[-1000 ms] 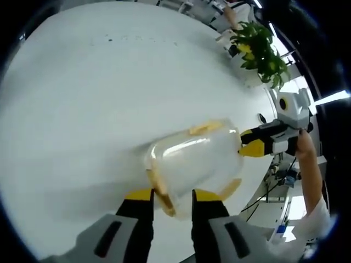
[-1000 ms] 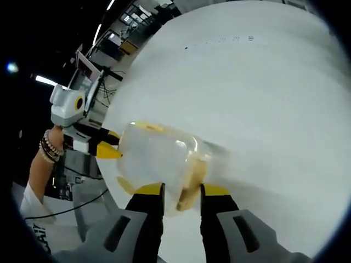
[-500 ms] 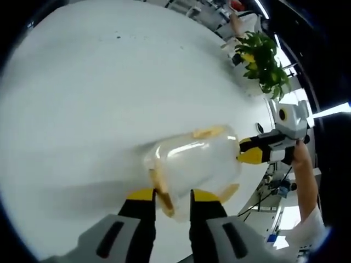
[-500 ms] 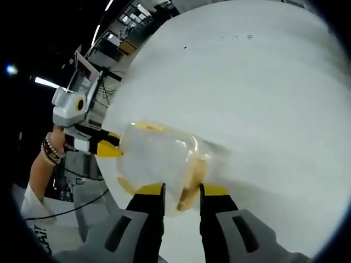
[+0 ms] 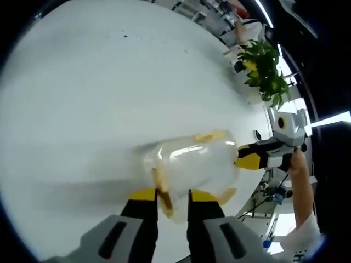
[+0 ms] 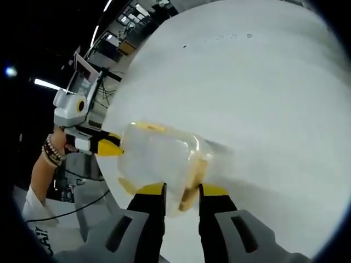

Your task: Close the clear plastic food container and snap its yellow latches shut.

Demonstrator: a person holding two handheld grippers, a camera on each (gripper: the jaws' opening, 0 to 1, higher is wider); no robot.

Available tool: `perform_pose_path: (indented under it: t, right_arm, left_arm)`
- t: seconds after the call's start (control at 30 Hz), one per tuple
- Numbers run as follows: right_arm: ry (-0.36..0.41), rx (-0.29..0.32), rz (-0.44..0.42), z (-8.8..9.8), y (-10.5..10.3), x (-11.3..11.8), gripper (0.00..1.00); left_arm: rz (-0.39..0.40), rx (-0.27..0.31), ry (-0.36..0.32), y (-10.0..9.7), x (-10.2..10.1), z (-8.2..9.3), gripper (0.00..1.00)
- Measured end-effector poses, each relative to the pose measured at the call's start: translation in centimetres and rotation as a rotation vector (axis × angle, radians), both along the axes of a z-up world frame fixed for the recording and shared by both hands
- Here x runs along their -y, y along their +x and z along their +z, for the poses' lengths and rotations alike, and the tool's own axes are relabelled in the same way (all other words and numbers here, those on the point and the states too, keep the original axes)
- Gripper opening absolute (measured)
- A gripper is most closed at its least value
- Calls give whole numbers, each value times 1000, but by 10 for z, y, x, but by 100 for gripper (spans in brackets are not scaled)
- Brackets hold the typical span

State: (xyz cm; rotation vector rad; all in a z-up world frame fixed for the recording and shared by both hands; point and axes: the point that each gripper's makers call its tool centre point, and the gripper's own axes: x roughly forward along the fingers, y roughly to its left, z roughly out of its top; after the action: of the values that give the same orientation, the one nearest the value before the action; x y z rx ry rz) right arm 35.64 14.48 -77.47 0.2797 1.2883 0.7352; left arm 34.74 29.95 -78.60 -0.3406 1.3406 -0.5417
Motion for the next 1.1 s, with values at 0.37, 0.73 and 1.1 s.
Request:
perform_pose_path:
  t: [0.37,0.73,1.1]
  right_arm:
    - [-3,-5,-2,-3,-9,4,19]
    - [-6,-8,-6,-9,-22,5,19]
    - [-12,-11,-11,-10,-22,3,19]
  left_arm:
    - [0,2,2,1,0,0,12]
    - [64,-38,-40,1,-2,-1,9]
    - [41,-25,-40,1,-1,0,11]
